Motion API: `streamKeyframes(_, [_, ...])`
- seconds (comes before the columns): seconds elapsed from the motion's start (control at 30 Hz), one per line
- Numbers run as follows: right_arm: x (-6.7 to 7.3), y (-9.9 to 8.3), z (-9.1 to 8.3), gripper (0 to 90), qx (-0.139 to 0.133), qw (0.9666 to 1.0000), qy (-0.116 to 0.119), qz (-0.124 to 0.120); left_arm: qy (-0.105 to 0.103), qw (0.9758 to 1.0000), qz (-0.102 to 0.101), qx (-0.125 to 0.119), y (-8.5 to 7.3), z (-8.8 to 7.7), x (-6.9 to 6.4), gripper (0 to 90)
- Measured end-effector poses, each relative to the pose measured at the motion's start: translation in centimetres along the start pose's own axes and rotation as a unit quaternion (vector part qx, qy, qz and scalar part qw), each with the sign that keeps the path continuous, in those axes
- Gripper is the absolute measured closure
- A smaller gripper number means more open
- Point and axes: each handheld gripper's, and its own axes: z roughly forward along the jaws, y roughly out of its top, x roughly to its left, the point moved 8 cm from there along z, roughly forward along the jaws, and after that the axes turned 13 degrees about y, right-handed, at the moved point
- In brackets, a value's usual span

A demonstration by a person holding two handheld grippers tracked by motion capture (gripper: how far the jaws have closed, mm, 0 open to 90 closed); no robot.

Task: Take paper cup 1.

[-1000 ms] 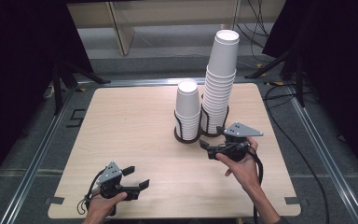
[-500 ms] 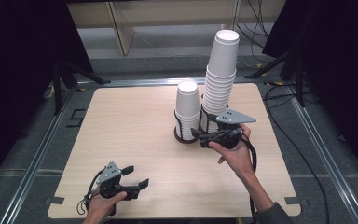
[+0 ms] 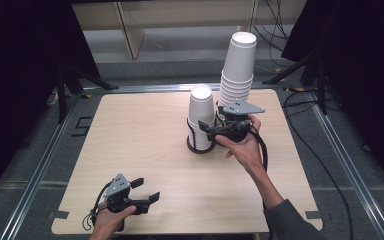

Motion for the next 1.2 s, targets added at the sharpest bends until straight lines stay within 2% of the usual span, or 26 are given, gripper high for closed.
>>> streamKeyframes(0.03, [-0.1,0.2,0.3,15.5,-0.007,1.0000,0.001,-0.005,-0.001,1.0000,-0.001,0.000,0.0,0.0,0.0,14.6])
streamKeyframes(0.17, [-0.6,0.4,0.8,15.5,-0.003,1.0000,-0.006,-0.006,-0.004,1.0000,-0.003,-0.003,0.0,0.1,0.0,14.6])
streamKeyframes(0.2, [-0.9,0.5,1.0,15.6,-0.001,0.9999,-0.014,-0.009,-0.002,1.0000,-0.004,-0.003,0.0,0.1,0.0,14.6])
streamKeyframes(0.43, [-1.2,1.2,2.1,15.7,-0.012,0.9998,-0.015,0.008,0.000,1.0000,0.002,-0.001,-0.1,0.1,0.1,14.6])
streamKeyframes(0.47, [-1.5,1.2,2.2,15.7,-0.010,0.9996,-0.025,0.002,0.001,1.0000,0.001,0.000,-0.1,0.1,0.2,14.6])
streamKeyframes(0.6, [-1.6,1.2,2.6,15.7,-0.014,0.9994,-0.028,0.015,0.001,1.0000,-0.004,-0.004,0.0,0.1,0.1,14.6])
streamKeyframes(0.63, [-1.9,1.4,2.7,15.7,-0.013,0.9989,-0.039,0.021,-0.001,1.0000,-0.003,-0.003,0.0,0.0,0.0,14.6])
streamKeyframes(0.67, [-1.9,1.5,2.9,15.8,-0.015,0.9988,-0.039,0.024,0.002,1.0000,0.000,0.000,-0.1,-0.1,0.0,14.6])
streamKeyframes(0.7, [-2.0,1.7,3.0,15.7,-0.016,0.9988,-0.044,0.017,0.001,1.0000,-0.002,-0.001,-0.1,0.0,0.0,14.6])
streamKeyframes(0.77, [-2.1,2.1,3.3,15.8,-0.019,0.9985,-0.048,0.021,0.000,1.0000,-0.003,-0.001,-0.1,0.0,-0.1,14.6])
streamKeyframes(0.87, [-1.9,2.2,3.6,14.8,-0.014,0.9982,-0.049,0.033,-0.005,1.0000,0.000,-0.002,-0.1,0.0,-0.2,14.6])
streamKeyframes(0.9, [-2.1,2.2,3.8,14.8,-0.005,0.9976,-0.068,0.016,-0.008,0.9999,-0.003,-0.005,0.0,0.0,-0.4,14.6])
streamKeyframes(0.97, [-2.0,2.2,4.1,15.1,-0.006,0.9974,-0.066,0.027,-0.009,0.9999,-0.002,-0.008,0.1,0.0,-0.4,14.6])
streamKeyframes(1.0, [-2.1,2.2,4.1,15.5,-0.003,0.9970,-0.071,0.031,-0.002,1.0000,0.003,0.002,0.0,-0.2,-0.4,14.6])
streamKeyframes(1.1, [-2.2,2.3,4.3,15.6,-0.002,0.9966,-0.075,0.034,-0.012,0.9999,0.004,-0.006,0.0,0.0,-0.6,14.6])
streamKeyframes(1.2, [-2.3,2.2,4.5,15.5,0.002,0.9956,-0.084,0.042,-0.009,0.9999,0.006,-0.003,0.0,-0.1,-0.5,14.6])
